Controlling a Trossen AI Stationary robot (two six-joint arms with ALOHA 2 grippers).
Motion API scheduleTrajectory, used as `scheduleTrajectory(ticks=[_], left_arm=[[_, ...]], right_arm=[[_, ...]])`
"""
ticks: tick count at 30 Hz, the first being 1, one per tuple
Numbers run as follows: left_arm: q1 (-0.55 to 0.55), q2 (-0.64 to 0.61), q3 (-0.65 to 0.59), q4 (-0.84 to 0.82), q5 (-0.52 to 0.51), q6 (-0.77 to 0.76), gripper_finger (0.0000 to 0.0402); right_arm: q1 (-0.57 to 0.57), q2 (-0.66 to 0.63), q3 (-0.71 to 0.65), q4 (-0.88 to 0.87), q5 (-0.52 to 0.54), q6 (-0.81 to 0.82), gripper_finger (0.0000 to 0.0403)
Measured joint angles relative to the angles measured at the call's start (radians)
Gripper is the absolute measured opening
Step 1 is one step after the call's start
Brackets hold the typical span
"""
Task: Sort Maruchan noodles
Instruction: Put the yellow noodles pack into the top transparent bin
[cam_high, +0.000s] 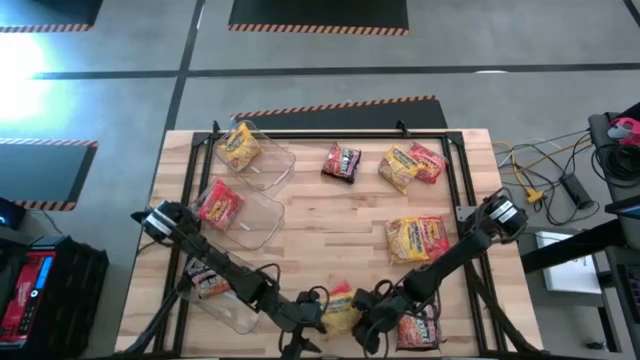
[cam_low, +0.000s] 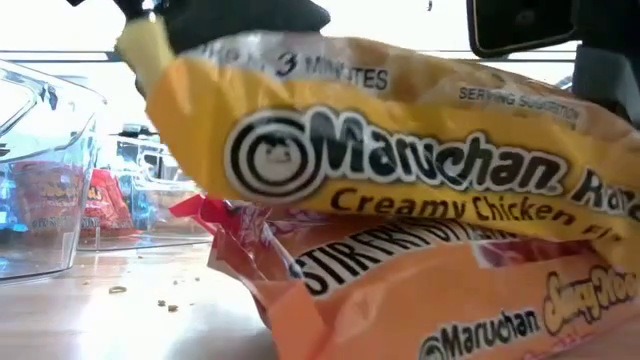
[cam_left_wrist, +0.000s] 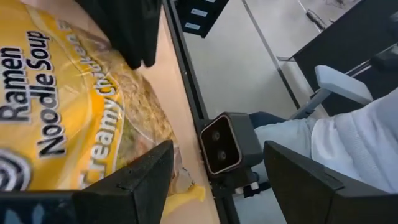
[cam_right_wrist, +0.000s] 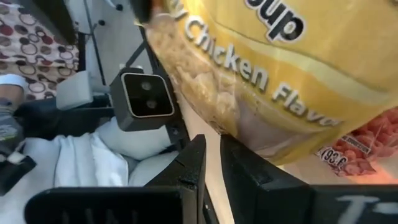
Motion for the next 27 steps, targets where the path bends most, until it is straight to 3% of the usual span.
scheduleTrajectory(ticks=[8, 19, 27], left_arm=[[0.0, -0.066, -0.001, -0.014, 0.0, 0.052, 0.0233], [0.005, -0.102, -0.001, -0.077, -0.117, 0.087, 0.0233], [0.015, -0.155, -0.001, -0.226, -0.308, 0.115, 0.0233]], right_arm=[[0.0, 0.003, -0.002, -0.089, 0.018, -0.009, 0.0043], [-0.001, 0.003, -0.002, -0.089, 0.08, -0.057, 0.0043], [-0.003, 0.003, -0.002, -0.106, 0.11, -0.078, 0.0043]])
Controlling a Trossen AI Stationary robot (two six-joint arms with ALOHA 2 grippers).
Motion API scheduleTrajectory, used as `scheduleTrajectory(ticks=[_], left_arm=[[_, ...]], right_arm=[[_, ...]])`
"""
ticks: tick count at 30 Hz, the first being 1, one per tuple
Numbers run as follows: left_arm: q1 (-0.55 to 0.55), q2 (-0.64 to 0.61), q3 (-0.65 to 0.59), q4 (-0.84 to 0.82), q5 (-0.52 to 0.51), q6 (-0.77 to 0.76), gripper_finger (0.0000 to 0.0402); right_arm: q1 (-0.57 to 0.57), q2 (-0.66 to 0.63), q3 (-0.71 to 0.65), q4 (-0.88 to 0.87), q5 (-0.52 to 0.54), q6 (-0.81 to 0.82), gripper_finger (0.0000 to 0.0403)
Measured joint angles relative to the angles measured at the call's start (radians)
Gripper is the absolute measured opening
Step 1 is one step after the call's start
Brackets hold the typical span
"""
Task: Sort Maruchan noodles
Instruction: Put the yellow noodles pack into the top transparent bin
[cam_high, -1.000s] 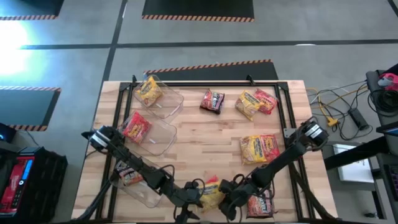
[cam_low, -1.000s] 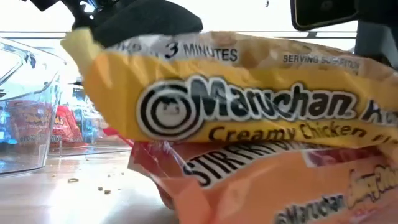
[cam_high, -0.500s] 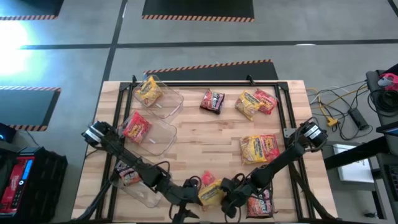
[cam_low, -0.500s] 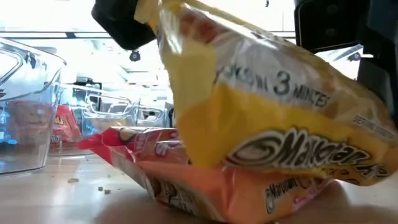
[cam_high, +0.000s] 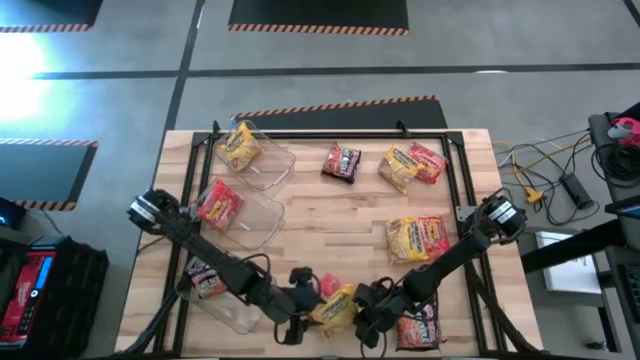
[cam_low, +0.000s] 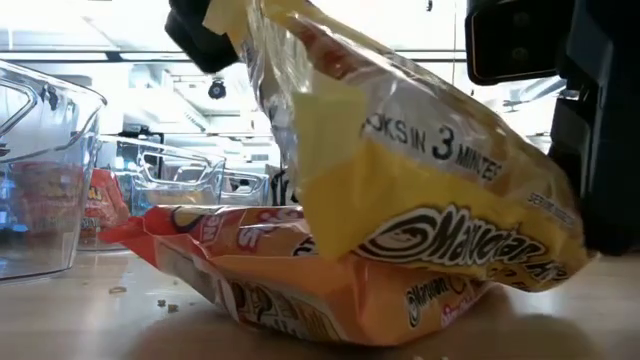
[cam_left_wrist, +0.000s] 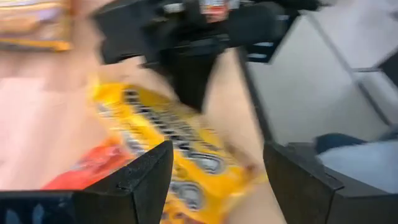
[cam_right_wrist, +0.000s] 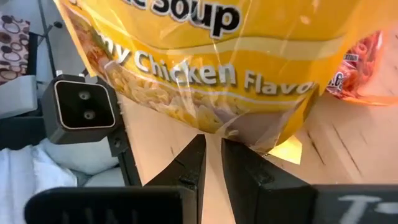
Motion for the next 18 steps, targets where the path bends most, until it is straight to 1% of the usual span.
scheduleTrajectory(ticks=[6, 9, 11, 18], left_arm=[[0.033, 0.022, 0.0, -0.014, -0.018, -0.094, 0.0233], [0.046, 0.022, 0.0, -0.014, -0.072, -0.136, 0.0233], [0.056, 0.02, 0.0, -0.025, -0.088, -0.181, 0.0233], [0.085, 0.019, 0.0, -0.158, -0.08, -0.377, 0.0233]], right_arm=[[0.0, 0.0, 0.0, 0.0, 0.043, -0.019, 0.0043], [0.0, 0.0, 0.0, -0.004, 0.053, -0.031, 0.0043], [0.0, 0.0, 0.0, -0.005, 0.059, -0.037, 0.0043], [0.0, 0.0, 0.0, -0.013, 0.091, -0.075, 0.0043]])
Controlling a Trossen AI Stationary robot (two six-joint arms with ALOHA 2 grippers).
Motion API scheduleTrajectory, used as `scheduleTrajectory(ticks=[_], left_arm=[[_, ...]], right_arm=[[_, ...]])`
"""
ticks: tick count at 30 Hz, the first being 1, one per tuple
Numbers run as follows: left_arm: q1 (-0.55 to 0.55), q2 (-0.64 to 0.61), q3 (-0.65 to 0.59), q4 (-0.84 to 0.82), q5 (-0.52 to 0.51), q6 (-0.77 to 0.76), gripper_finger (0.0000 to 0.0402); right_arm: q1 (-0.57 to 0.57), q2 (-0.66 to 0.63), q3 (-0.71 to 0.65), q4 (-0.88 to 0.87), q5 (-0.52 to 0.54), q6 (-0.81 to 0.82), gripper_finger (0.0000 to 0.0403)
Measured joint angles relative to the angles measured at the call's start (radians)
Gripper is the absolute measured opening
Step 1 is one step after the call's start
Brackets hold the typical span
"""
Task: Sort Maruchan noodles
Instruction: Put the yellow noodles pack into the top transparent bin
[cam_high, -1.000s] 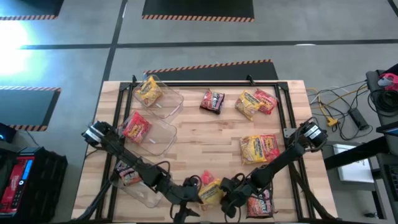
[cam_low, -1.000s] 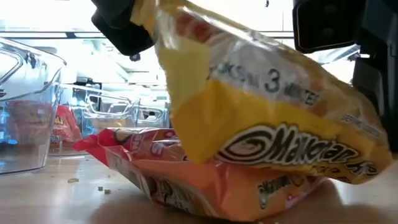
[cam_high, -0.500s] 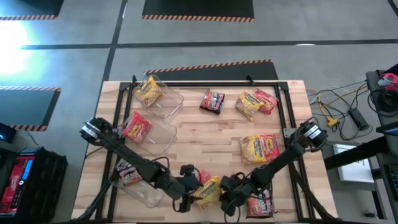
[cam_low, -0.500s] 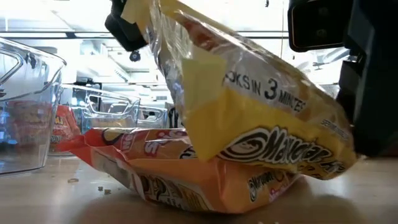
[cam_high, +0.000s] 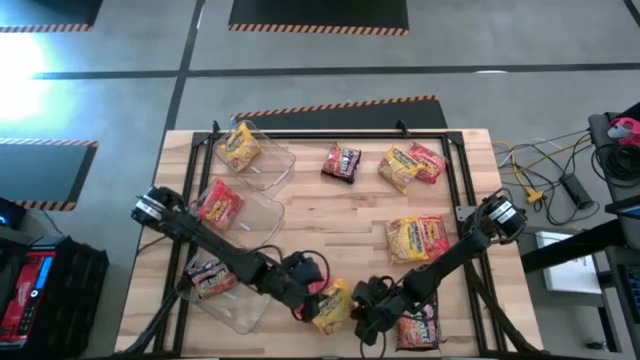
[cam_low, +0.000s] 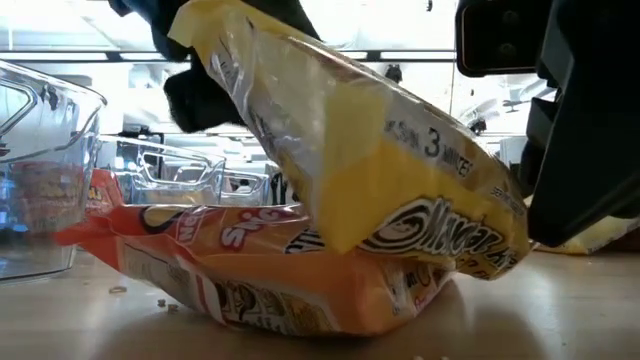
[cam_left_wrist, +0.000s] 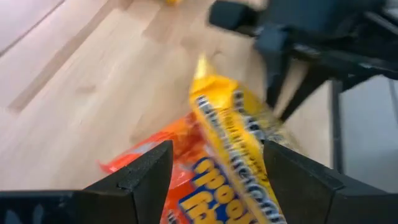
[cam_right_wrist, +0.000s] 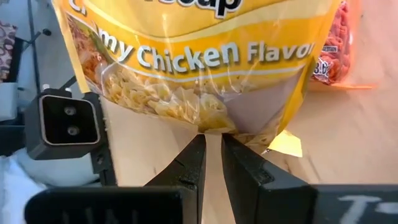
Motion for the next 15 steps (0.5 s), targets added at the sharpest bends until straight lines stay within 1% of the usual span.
scheduleTrajectory(ticks=[2, 9, 15], left_arm=[[0.005, 0.0, 0.0, -0.003, 0.031, -0.033, 0.0233], [0.017, 0.0, 0.0, 0.023, 0.205, -0.134, 0.0233], [0.041, 0.002, 0.0, 0.042, 0.263, -0.179, 0.0233]], right_arm=[[0.0, 0.0, 0.0, -0.008, 0.011, -0.007, 0.0043], [-0.006, 0.0, 0.0, -0.015, 0.04, -0.035, 0.0043], [-0.011, 0.0, 0.0, -0.015, 0.064, -0.065, 0.0043]])
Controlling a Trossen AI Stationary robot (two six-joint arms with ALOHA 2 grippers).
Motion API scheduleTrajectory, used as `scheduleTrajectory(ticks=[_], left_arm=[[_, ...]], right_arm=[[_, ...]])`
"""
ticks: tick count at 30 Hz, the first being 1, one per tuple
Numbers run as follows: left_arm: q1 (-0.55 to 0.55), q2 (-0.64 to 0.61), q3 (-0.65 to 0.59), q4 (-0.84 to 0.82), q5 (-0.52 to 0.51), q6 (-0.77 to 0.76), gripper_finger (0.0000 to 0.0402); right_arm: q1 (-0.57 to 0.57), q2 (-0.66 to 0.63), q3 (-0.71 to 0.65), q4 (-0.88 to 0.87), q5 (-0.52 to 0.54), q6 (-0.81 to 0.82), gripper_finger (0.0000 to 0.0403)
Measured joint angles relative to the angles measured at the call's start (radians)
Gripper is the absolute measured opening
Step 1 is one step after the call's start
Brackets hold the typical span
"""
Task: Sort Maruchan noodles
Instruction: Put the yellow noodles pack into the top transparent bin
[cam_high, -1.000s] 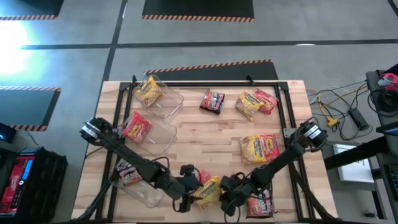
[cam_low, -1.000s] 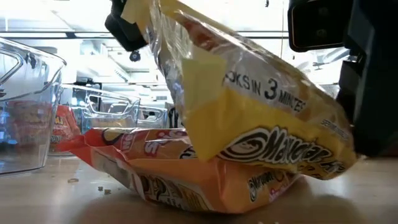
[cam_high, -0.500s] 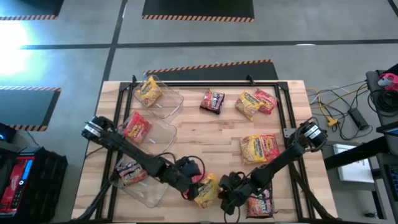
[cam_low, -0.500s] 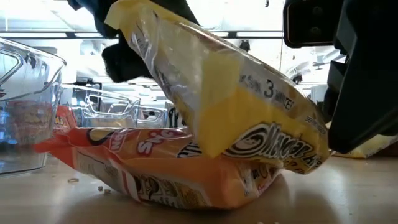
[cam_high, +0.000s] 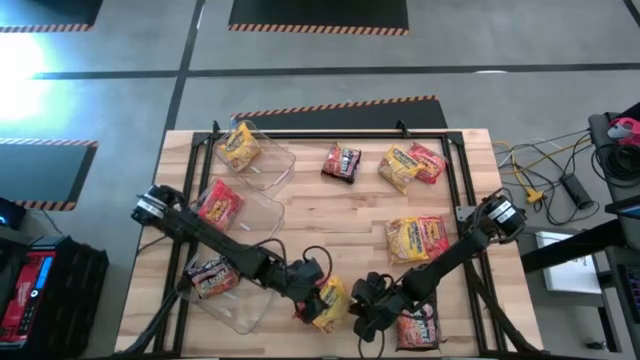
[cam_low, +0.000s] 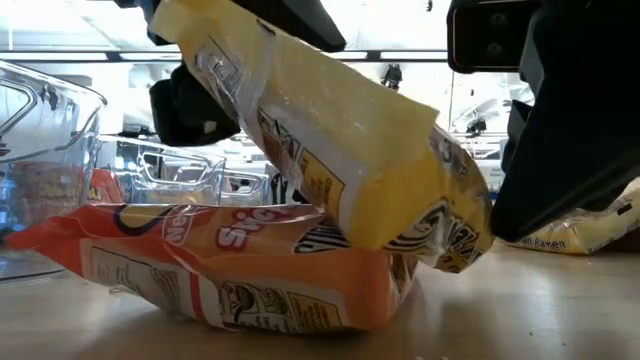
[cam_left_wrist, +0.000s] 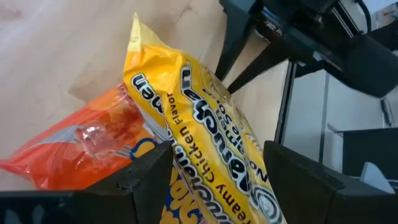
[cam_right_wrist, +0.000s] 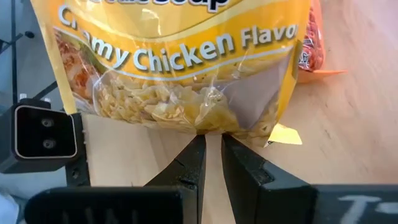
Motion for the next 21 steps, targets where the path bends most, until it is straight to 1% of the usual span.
scheduleTrajectory(ticks=[7, 14, 17, 21], left_arm=[[0.024, 0.006, 0.0, -0.001, 0.048, -0.011, 0.0233], [0.038, 0.006, 0.0, -0.005, 0.048, -0.01, 0.0229], [0.045, 0.006, 0.0, -0.005, 0.046, 0.0, 0.0213], [0.059, 0.006, 0.0, -0.005, 0.062, 0.017, 0.0172]], right_arm=[[0.0, 0.0, 0.0, 0.0, 0.026, -0.063, 0.0043], [0.001, 0.0, 0.015, -0.004, 0.059, -0.174, 0.0042], [0.0, 0.0, 0.016, -0.001, 0.065, -0.204, 0.0042], [0.0, 0.0, 0.017, -0.007, 0.103, -0.228, 0.0042]])
